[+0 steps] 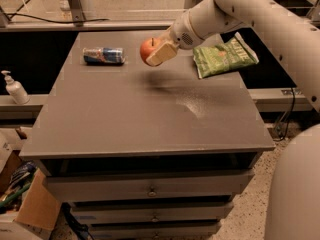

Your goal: Move apple near redbull can

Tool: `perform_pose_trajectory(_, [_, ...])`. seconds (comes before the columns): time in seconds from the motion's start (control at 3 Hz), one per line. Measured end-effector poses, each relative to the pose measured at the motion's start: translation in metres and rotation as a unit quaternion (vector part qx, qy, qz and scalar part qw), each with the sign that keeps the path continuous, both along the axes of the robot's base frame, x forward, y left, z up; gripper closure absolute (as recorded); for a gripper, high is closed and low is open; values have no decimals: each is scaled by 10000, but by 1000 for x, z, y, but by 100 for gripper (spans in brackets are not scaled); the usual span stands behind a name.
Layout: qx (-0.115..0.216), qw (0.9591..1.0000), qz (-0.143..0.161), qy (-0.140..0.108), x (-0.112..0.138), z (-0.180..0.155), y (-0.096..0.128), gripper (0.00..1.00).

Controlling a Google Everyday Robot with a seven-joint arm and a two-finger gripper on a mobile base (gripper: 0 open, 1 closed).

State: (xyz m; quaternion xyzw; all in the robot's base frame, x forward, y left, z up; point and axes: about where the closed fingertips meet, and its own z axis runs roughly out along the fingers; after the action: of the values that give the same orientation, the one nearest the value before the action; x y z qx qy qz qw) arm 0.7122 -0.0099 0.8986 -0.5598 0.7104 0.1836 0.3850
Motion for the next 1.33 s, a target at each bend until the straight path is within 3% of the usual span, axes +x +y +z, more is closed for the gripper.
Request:
perform_pose_trajectory(0.67, [163, 9998, 137, 36, 43, -12, 38, 100])
perform_pose_trajectory(1.33, [360, 9989, 274, 113, 65, -24, 62, 100])
